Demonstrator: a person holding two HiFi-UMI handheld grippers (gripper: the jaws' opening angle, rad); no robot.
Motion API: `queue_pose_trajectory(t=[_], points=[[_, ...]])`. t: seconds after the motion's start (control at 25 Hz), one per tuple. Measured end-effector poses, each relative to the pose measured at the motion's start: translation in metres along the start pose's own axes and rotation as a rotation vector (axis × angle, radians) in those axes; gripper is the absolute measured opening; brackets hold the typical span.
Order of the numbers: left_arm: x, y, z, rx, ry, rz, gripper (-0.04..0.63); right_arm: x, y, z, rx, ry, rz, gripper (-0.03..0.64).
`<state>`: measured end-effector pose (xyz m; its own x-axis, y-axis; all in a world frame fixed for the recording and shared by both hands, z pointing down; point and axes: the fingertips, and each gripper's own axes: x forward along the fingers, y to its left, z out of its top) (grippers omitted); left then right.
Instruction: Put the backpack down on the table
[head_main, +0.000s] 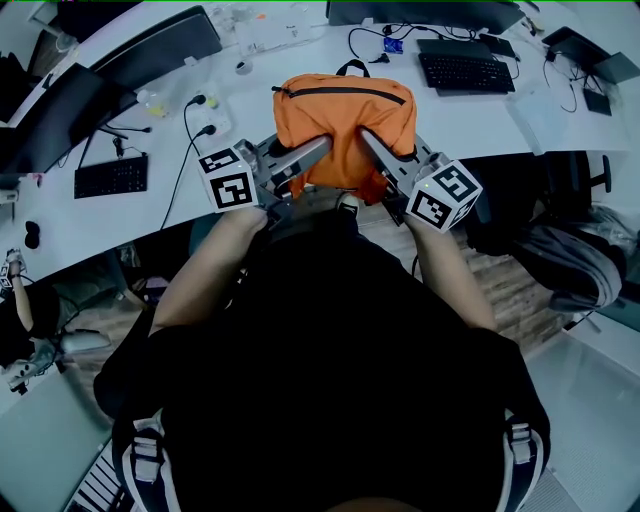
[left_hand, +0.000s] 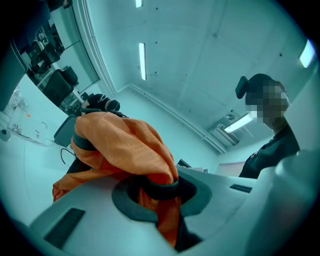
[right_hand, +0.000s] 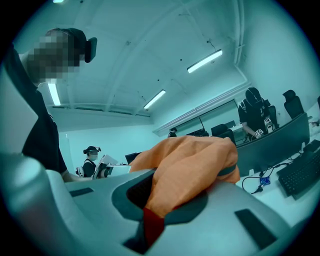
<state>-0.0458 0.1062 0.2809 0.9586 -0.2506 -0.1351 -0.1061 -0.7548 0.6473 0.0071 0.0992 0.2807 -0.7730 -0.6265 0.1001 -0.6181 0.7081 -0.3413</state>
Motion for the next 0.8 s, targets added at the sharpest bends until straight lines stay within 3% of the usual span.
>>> queue_pose_trajectory(t=[0.8], points=[[0.040,0.064,0.007,-0.073,-0.027,0.068,0.069,0.022,-0.077,-0.005,0.068,0.055,0.071,0.037]])
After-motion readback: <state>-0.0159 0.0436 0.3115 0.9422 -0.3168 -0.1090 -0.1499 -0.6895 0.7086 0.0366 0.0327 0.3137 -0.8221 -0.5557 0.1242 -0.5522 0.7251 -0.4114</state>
